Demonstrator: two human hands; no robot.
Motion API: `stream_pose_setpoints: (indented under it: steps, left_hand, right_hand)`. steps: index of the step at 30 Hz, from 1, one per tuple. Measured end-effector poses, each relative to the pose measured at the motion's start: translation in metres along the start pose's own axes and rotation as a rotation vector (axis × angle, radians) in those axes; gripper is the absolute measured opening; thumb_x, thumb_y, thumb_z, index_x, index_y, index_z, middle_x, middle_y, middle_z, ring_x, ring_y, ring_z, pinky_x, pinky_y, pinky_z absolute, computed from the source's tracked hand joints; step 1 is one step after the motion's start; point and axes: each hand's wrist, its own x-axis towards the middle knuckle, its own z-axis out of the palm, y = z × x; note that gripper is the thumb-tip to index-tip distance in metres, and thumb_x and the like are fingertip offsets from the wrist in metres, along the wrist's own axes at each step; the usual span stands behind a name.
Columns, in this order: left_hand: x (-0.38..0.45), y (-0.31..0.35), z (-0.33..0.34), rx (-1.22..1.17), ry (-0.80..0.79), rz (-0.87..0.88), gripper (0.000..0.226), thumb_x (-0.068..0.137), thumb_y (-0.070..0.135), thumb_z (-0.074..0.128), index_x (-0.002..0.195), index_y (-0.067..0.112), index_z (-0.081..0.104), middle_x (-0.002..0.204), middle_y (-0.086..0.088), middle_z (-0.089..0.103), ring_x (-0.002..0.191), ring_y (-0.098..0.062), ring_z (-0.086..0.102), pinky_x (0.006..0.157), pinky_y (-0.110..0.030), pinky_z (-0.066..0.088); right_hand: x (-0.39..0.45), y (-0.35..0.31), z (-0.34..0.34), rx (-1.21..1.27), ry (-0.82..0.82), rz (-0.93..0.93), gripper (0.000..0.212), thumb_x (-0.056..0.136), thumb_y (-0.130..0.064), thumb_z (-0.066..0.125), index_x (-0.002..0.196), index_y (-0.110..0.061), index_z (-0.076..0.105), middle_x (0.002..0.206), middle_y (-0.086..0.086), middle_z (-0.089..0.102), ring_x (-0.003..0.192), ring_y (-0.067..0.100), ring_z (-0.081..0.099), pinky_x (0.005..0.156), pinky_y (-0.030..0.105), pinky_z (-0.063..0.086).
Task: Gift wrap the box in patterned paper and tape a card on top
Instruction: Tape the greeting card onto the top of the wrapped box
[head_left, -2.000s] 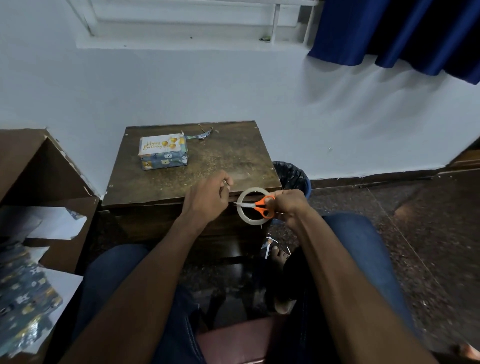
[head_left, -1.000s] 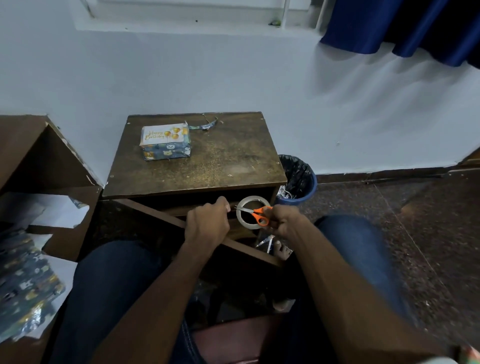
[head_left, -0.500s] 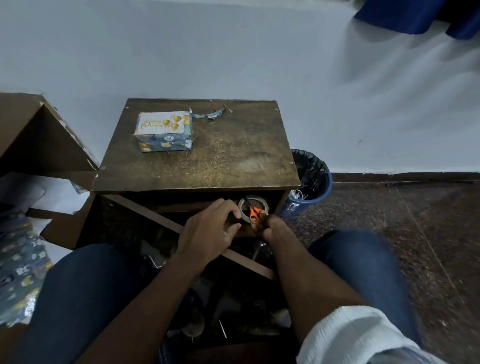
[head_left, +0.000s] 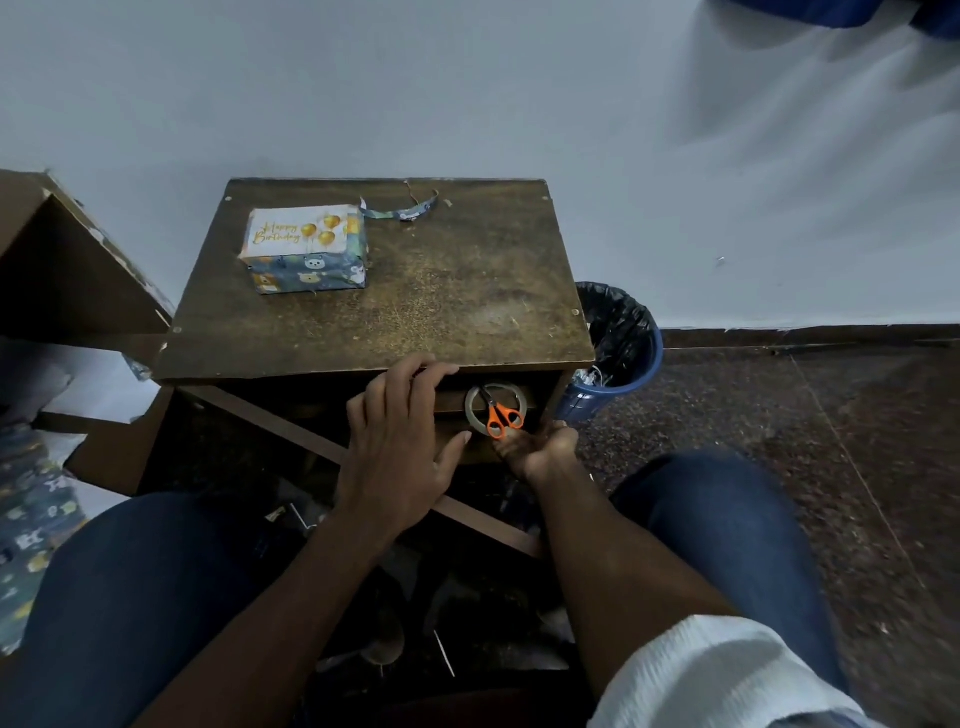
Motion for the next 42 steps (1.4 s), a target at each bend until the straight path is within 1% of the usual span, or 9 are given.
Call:
stream_pose_setpoints:
  steps: [4, 7, 18, 22, 28, 32, 35, 39, 42]
  left_hand:
    - [-0.001, 0.000, 0.003, 0.047, 0.013, 0.027, 0.073, 0.090, 0.054, 0.069, 0.152, 0.022, 0.045, 0.162, -0.003, 0.034, 0.143, -0.028, 0.038, 0.109, -0.046, 0.030]
    - [0.000, -0.001, 0.004, 0.082, 0.015, 0.048, 0.076, 0.094, 0.059, 0.059, 0.157, 0.021, 0.040, 0.167, -0.004, 0.029, 0.147, -0.028, 0.034, 0.111, -0.047, 0.028]
    - [0.003, -0.003, 0.009, 0.146, 0.038, 0.069, 0.078, 0.098, 0.058, 0.051, 0.164, 0.020, 0.032, 0.172, -0.006, 0.021, 0.153, -0.028, 0.031, 0.115, -0.048, 0.027]
    - [0.005, 0.000, 0.008, 0.133, 0.024, 0.054, 0.075, 0.100, 0.058, 0.044, 0.164, 0.021, 0.030, 0.173, -0.005, 0.020, 0.155, -0.027, 0.028, 0.117, -0.048, 0.026]
    - [0.014, 0.002, 0.007, 0.068, 0.058, 0.031, 0.066, 0.101, 0.045, 0.049, 0.162, 0.022, 0.034, 0.171, -0.003, 0.024, 0.153, -0.024, 0.030, 0.117, -0.046, 0.025]
    - [0.022, 0.003, 0.006, -0.025, 0.076, -0.018, 0.061, 0.104, 0.042, 0.049, 0.160, 0.023, 0.034, 0.170, -0.001, 0.025, 0.153, -0.024, 0.029, 0.119, -0.047, 0.023]
    - [0.027, 0.003, 0.006, -0.105, 0.082, -0.009, 0.056, 0.104, 0.040, 0.046, 0.157, 0.023, 0.038, 0.168, -0.001, 0.027, 0.152, -0.024, 0.029, 0.119, -0.049, 0.023]
    - [0.031, 0.001, 0.005, -0.207, 0.096, 0.011, 0.051, 0.105, 0.035, 0.048, 0.154, 0.022, 0.041, 0.167, 0.000, 0.029, 0.151, -0.024, 0.031, 0.119, -0.052, 0.023]
    - [0.034, -0.001, 0.004, -0.261, 0.121, 0.006, 0.049, 0.105, 0.031, 0.052, 0.152, 0.023, 0.042, 0.166, 0.000, 0.030, 0.150, -0.023, 0.032, 0.119, -0.052, 0.023]
  right_hand:
    - [-0.021, 0.000, 0.006, 0.042, -0.012, -0.010, 0.079, 0.104, -0.058, 0.025, 0.159, -0.002, 0.033, 0.159, 0.029, 0.040, 0.151, 0.042, 0.037, 0.129, 0.056, 0.015]
    - [-0.026, 0.000, 0.010, 0.048, 0.016, 0.005, 0.083, 0.103, -0.060, 0.023, 0.163, -0.004, 0.021, 0.159, 0.034, 0.037, 0.151, 0.045, 0.036, 0.129, 0.059, 0.012]
    - [-0.036, -0.004, 0.019, -0.088, -0.021, -0.014, 0.086, 0.097, -0.062, 0.020, 0.158, -0.005, 0.039, 0.159, 0.033, 0.038, 0.149, 0.050, 0.034, 0.127, 0.065, 0.009]
    - [-0.065, -0.001, 0.021, -0.127, 0.001, -0.016, 0.081, 0.099, -0.059, 0.021, 0.155, -0.006, 0.044, 0.158, 0.031, 0.040, 0.149, 0.050, 0.035, 0.124, 0.066, 0.021]
    - [-0.126, 0.002, 0.035, -0.060, -0.053, -0.101, 0.065, 0.102, -0.047, 0.028, 0.133, -0.005, 0.067, 0.131, 0.029, 0.065, 0.124, 0.047, 0.060, 0.108, 0.060, 0.048]
    - [-0.166, -0.002, 0.039, -0.048, -0.119, -0.147, 0.071, 0.108, -0.056, 0.030, 0.148, 0.000, 0.048, 0.155, 0.028, 0.045, 0.145, 0.037, 0.044, 0.121, 0.047, 0.036]
    - [-0.189, 0.004, 0.036, -0.042, -0.155, -0.112, 0.089, 0.108, -0.061, 0.033, 0.156, 0.013, 0.024, 0.161, 0.036, 0.029, 0.152, 0.044, 0.032, 0.126, 0.050, 0.028]
    - [-0.202, 0.017, 0.028, -0.068, -0.166, -0.179, 0.079, 0.109, -0.061, 0.030, 0.137, 0.010, 0.047, 0.129, 0.037, 0.059, 0.120, 0.047, 0.063, 0.101, 0.051, 0.054]
    - [-0.209, 0.026, 0.026, -0.058, -0.180, -0.206, 0.075, 0.109, -0.060, 0.030, 0.125, 0.009, 0.053, 0.112, 0.034, 0.066, 0.100, 0.044, 0.070, 0.082, 0.048, 0.059]
